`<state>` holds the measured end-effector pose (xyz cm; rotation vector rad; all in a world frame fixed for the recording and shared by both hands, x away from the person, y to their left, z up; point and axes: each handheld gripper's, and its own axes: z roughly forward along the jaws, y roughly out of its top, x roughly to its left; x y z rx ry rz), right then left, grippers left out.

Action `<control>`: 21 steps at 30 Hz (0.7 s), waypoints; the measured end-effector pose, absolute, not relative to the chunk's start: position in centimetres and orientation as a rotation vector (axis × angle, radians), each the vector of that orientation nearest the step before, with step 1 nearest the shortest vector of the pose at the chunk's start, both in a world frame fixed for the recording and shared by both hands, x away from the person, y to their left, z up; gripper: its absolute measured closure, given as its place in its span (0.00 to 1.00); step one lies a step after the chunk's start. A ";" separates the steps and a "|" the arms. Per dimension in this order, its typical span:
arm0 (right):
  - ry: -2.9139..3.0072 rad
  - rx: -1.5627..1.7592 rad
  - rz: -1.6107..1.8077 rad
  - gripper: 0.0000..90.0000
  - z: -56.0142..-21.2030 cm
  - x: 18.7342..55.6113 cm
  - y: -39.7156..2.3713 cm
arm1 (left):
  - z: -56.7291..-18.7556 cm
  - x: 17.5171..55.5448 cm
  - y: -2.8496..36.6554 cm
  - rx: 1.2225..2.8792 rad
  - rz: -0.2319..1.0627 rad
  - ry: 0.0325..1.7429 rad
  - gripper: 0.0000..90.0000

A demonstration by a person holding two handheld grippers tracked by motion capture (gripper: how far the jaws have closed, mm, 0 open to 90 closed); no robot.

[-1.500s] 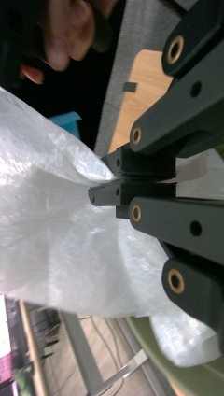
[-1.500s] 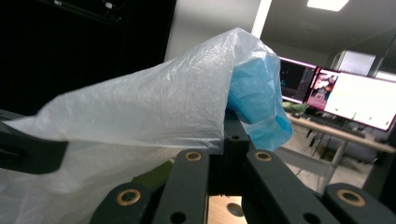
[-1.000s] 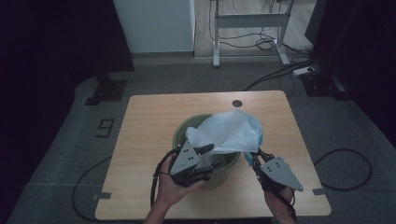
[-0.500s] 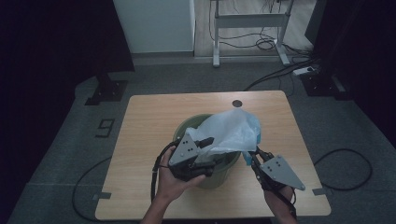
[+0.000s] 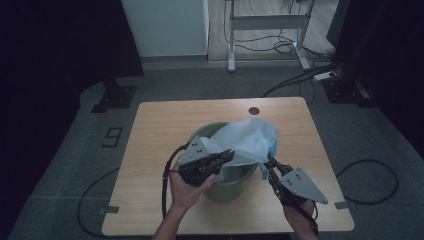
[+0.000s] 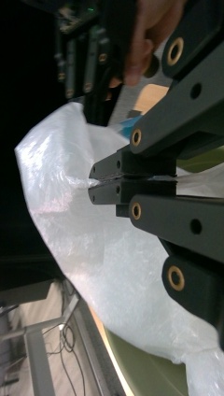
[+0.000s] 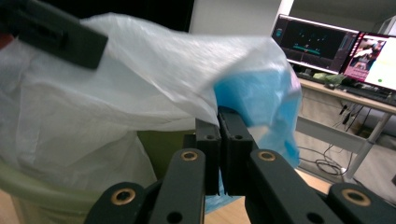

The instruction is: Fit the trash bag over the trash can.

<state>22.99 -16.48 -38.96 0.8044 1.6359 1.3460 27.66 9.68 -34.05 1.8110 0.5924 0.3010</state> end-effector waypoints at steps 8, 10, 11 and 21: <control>1.679 0.823 1.339 0.96 -40.2 23.0 -16.6 | -34.6 27.8 12.2 1.722 0.299 0.659 0.98; 1.692 0.832 1.336 0.96 -40.6 23.0 -16.7 | -34.7 27.7 12.9 1.708 0.302 0.670 0.98; 1.697 0.836 1.334 0.96 -40.7 23.1 -16.8 | -34.7 27.6 13.4 1.701 0.303 0.676 0.98; 1.752 0.901 1.329 0.87 -42.0 23.5 -18.0 | -35.6 26.2 16.5 1.666 0.308 0.711 0.98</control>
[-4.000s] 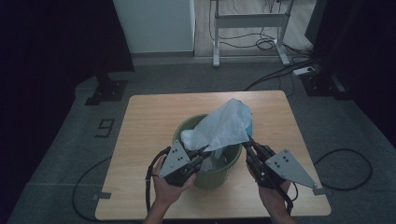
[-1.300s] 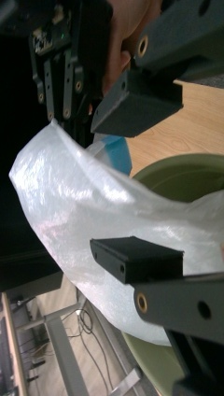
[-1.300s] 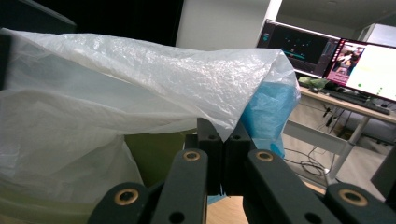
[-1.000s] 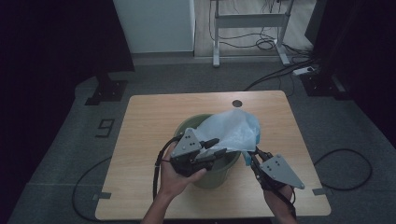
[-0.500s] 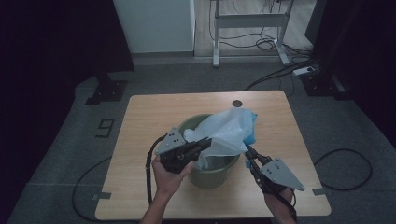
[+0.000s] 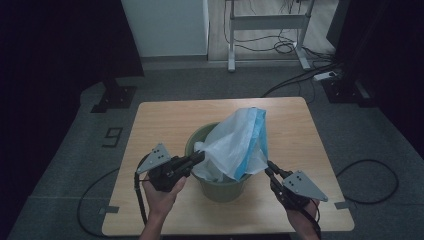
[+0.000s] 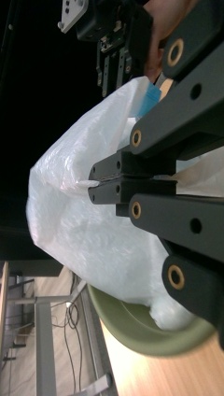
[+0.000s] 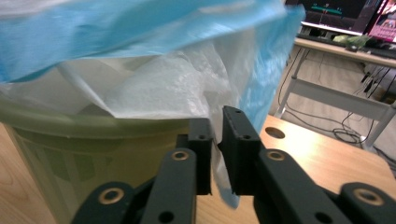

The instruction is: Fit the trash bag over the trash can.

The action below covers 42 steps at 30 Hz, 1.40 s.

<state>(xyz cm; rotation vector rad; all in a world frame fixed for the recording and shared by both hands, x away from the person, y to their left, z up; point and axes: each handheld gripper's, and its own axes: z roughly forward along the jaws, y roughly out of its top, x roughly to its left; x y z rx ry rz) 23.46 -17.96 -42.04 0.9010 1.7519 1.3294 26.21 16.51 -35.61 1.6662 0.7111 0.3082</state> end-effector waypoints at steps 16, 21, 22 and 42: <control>1.814 0.932 1.505 0.41 -42.2 21.3 -21.5 | -37.8 24.9 19.3 1.601 0.284 0.779 0.98; 1.820 0.916 1.541 0.39 -42.0 20.7 -22.0 | -38.0 24.8 19.3 1.597 0.283 0.781 0.98; 1.814 0.912 1.547 0.39 -41.9 20.7 -22.0 | -38.0 24.8 19.3 1.596 0.283 0.781 0.98; 1.810 1.053 1.693 0.59 -36.9 29.3 -15.9 | -38.5 24.7 19.4 1.589 0.269 0.770 0.98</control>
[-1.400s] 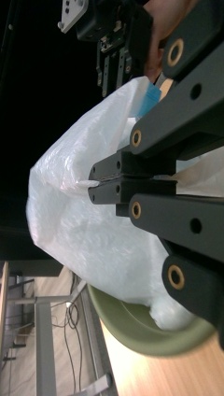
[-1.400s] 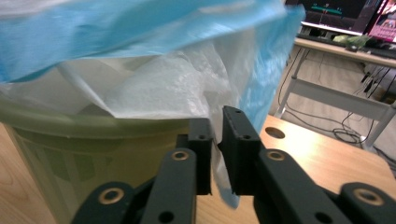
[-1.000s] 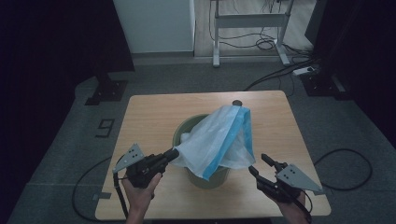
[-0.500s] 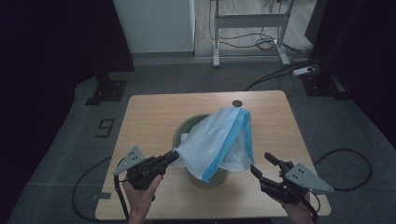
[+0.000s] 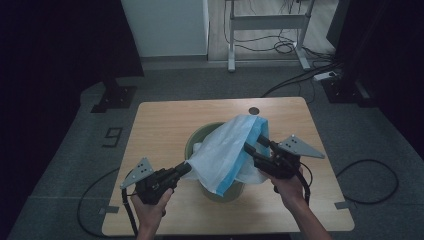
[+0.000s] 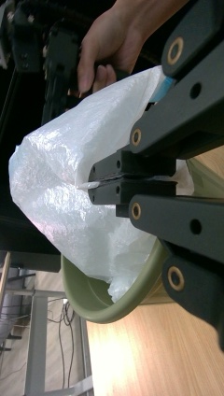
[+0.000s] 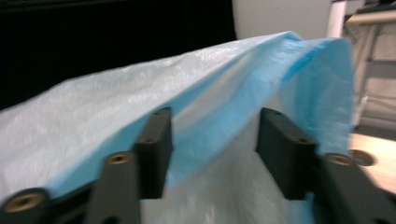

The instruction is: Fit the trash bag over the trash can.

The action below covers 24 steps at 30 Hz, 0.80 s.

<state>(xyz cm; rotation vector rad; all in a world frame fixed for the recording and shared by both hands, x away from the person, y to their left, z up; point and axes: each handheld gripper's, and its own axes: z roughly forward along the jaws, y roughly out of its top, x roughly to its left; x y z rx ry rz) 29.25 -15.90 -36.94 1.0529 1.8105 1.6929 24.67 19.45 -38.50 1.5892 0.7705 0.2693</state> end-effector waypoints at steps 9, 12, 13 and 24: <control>1.782 0.997 1.676 0.99 -36.5 30.5 -15.7 | -39.0 25.8 17.9 1.634 0.282 0.773 0.98; 1.731 0.990 1.654 0.99 -35.4 30.7 -16.3 | -38.9 26.5 16.6 1.671 0.289 0.766 0.97; 1.717 0.987 1.650 0.99 -35.0 30.7 -16.5 | -38.9 26.7 16.3 1.676 0.285 0.766 0.97; 1.668 0.921 1.661 0.99 -33.1 29.9 -17.2 | -37.5 25.2 15.8 1.728 0.311 0.715 0.54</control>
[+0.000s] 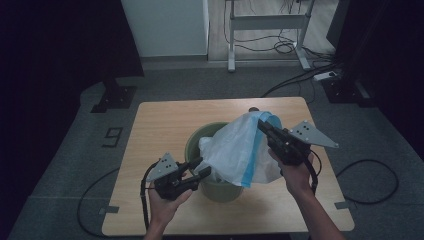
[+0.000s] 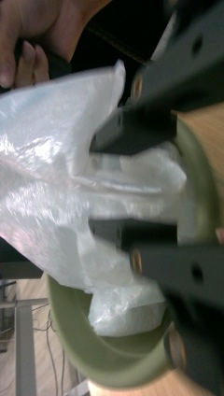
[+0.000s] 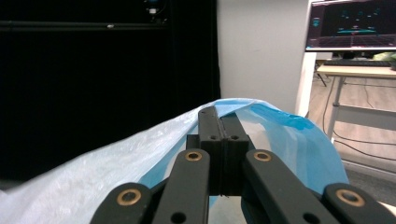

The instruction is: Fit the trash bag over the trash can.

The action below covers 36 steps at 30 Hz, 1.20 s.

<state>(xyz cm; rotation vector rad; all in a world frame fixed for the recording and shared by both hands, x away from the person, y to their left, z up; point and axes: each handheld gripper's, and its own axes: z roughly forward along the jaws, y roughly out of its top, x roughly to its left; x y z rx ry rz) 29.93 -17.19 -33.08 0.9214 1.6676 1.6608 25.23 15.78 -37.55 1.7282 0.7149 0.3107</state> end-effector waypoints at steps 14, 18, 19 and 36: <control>1.730 0.816 1.623 0.99 -33.7 28.9 -14.7 | -32.9 25.1 15.3 1.765 0.345 0.657 0.39; 1.761 0.778 1.622 0.99 -33.8 28.5 -13.6 | -32.7 26.4 14.0 1.792 0.315 0.654 0.43; 1.769 0.771 1.622 0.99 -33.8 28.5 -13.3 | -32.7 26.8 13.6 1.801 0.301 0.650 0.44; 1.802 0.735 1.625 0.99 -34.6 27.7 -12.7 | -33.3 29.1 12.8 1.784 0.307 0.693 1.00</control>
